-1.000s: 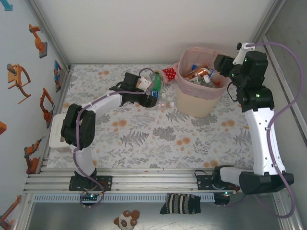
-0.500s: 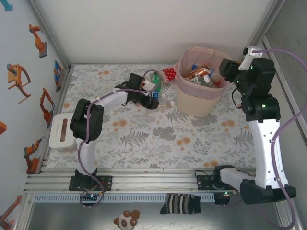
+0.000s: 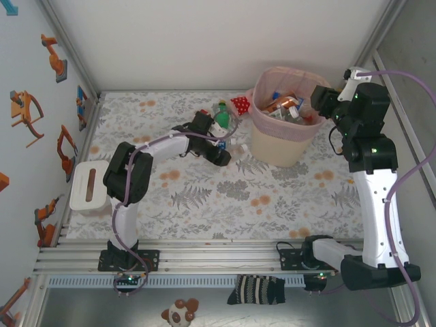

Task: Put the plastic bottles in the bin

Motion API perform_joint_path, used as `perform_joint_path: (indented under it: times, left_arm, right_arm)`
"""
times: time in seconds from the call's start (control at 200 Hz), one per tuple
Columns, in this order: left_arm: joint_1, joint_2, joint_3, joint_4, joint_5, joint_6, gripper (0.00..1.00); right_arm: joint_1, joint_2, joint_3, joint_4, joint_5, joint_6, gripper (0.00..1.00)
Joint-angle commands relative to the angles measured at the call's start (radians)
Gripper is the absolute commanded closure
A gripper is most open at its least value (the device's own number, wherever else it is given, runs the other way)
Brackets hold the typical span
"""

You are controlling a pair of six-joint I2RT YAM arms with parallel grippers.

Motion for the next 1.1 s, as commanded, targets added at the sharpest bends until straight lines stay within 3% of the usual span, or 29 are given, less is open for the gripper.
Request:
perform_joint_path:
  times: [0.0, 0.756, 1.097]
  left_arm:
    - [-0.016, 0.013, -0.003, -0.045, -0.030, 0.033, 0.23]
    - [-0.038, 0.062, -0.003, -0.061, -0.060, 0.017, 0.26]
    - [-0.042, 0.034, -0.015, -0.058, -0.060, 0.014, 0.39]
  right_arm:
    - [-0.006, -0.003, -0.011, 0.011, -0.011, -0.001, 0.45]
    - [-0.007, 0.005, -0.025, 0.021, -0.026, 0.010, 0.45]
    - [-0.007, -0.005, -0.020, 0.021, -0.027, 0.015, 0.45]
